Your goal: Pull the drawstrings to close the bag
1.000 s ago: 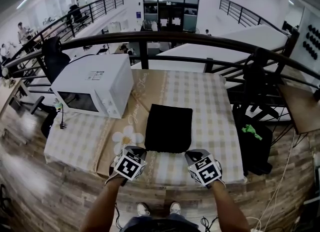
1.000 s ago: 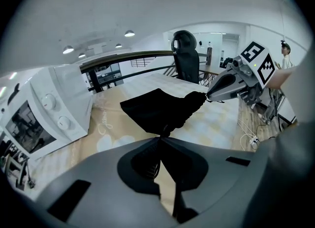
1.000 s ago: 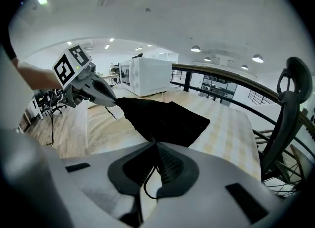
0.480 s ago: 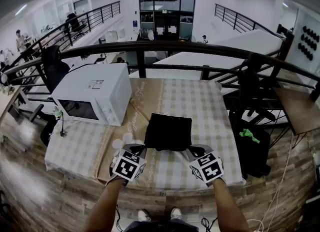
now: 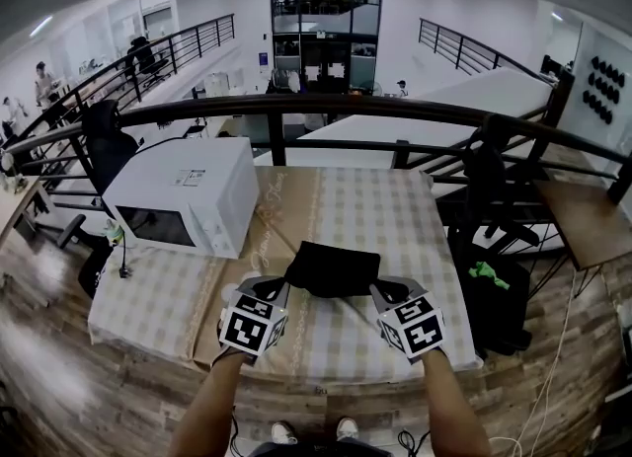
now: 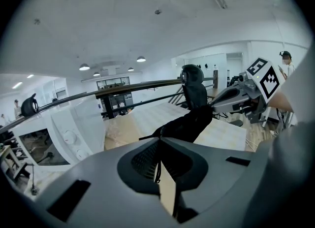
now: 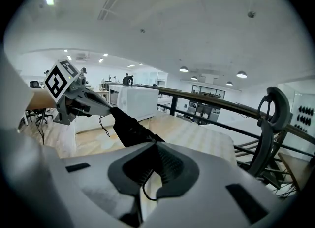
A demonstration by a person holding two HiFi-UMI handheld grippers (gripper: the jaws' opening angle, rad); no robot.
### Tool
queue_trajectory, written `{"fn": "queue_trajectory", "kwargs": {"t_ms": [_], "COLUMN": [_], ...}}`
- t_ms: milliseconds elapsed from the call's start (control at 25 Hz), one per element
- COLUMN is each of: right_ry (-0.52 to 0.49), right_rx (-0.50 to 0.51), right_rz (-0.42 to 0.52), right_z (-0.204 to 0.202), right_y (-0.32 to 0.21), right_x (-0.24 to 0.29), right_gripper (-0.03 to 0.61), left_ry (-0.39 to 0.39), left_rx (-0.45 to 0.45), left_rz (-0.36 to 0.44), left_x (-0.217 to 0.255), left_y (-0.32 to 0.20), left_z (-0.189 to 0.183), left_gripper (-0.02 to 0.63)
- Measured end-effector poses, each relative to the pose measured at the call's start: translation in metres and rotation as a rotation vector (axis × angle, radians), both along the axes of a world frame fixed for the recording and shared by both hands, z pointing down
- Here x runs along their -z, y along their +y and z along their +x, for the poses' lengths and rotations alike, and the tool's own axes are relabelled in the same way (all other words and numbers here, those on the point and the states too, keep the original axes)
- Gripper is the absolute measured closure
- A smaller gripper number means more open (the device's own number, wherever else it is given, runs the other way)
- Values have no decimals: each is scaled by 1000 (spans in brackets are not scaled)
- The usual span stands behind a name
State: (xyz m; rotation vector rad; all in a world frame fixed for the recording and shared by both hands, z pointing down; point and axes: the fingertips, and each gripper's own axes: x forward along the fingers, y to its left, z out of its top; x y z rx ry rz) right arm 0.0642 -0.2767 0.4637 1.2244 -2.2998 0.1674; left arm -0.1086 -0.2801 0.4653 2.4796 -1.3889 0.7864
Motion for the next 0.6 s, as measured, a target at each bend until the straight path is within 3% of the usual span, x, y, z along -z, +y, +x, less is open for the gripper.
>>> {"fn": "queue_trajectory", "kwargs": {"t_ms": [600], "right_ry": [-36], "right_rx": [-10], "right_rz": [130], "right_z": [1], "right_y": [-14], "right_x": [64], "right_gripper": [554], "left_ry": [81], "left_rx": [45], "left_rz": [139], "left_x": [64], "left_y": [-16], "left_z": [0], "left_gripper": [586]}}
